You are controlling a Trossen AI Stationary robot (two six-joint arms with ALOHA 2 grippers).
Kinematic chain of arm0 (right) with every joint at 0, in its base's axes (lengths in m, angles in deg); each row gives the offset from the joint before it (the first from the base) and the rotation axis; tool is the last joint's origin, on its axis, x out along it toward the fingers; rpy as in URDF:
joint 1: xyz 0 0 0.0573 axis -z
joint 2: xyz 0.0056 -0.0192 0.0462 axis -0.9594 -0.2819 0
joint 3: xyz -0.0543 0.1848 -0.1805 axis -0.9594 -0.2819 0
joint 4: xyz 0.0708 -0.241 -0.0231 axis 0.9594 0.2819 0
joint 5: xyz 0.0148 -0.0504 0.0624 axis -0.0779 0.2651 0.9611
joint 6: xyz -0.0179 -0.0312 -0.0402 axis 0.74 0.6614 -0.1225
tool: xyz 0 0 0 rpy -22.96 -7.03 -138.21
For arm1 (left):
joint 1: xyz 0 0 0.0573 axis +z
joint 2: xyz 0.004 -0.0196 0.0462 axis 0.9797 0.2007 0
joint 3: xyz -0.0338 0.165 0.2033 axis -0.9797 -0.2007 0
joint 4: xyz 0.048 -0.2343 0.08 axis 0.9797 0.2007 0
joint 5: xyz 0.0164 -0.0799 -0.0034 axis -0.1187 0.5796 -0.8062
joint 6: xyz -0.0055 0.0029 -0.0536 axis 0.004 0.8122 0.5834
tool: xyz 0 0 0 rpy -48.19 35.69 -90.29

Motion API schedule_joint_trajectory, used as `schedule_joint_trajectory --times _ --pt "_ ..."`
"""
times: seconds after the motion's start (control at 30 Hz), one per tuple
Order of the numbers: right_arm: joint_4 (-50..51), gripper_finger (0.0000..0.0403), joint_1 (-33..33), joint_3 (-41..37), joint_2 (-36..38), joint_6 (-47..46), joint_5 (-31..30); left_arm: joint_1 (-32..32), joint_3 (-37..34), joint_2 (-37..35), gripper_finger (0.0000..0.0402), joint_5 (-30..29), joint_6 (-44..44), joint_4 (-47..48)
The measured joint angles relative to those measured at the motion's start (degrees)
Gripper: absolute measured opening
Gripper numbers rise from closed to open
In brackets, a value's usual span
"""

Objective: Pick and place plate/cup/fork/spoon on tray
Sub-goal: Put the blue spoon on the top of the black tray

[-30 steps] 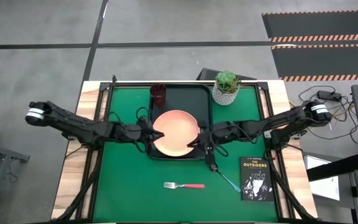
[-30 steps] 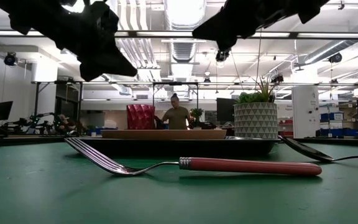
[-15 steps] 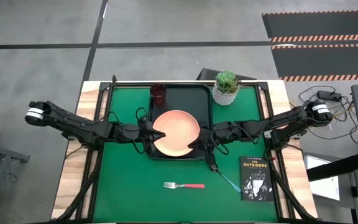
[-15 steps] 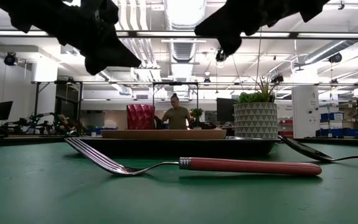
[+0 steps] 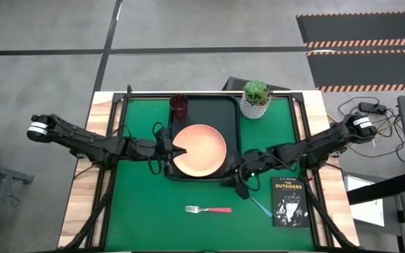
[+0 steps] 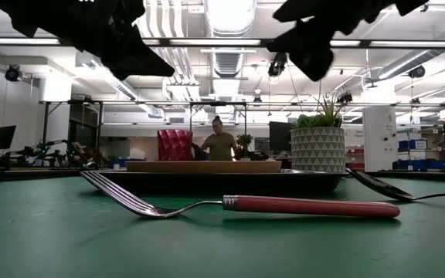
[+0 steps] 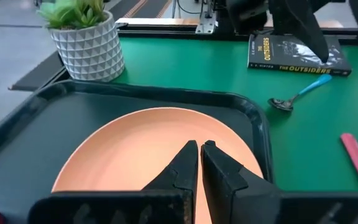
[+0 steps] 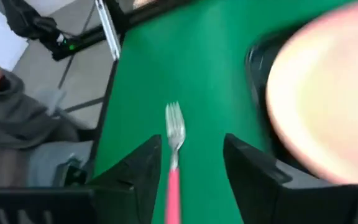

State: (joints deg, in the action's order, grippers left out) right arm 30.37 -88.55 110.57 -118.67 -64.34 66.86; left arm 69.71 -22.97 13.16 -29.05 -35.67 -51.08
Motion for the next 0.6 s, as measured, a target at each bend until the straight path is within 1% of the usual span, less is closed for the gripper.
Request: schedule_joint_trajectory --times 0.07,0.17,0.33,0.43,0.5,0.6 --pt "2.4 0.0169 -1.1 0.0 0.0 -4.5 1.0 0.0 0.0 0.0 0.0002 0.0 -1.3 0.0" --pt "7.0 0.0177 -2.9 0.0 0.1 -14.4 2.4 0.1 0.0 -0.5 0.0002 0.0 -4.0 -0.1" --pt "19.8 0.0172 -6.7 0.0 0.1 -31.3 3.0 0.1 0.0 -2.0 0.0002 0.0 -7.4 -1.9" --pt "27.9 0.0168 -9.5 0.0 0.1 -41.2 3.3 0.1 0.0 -3.2 0.0002 0.0 -7.5 -2.0" --pt "29.4 0.0166 -11.3 0.2 -0.1 -45.1 3.2 0.1 0.0 -3.6 0.0002 0.0 -7.5 -2.0" --pt "34.0 0.0166 -13.0 3.9 -1.9 -46.1 1.8 0.1 0.0 -3.8 0.0002 -0.5 -7.9 -2.1"
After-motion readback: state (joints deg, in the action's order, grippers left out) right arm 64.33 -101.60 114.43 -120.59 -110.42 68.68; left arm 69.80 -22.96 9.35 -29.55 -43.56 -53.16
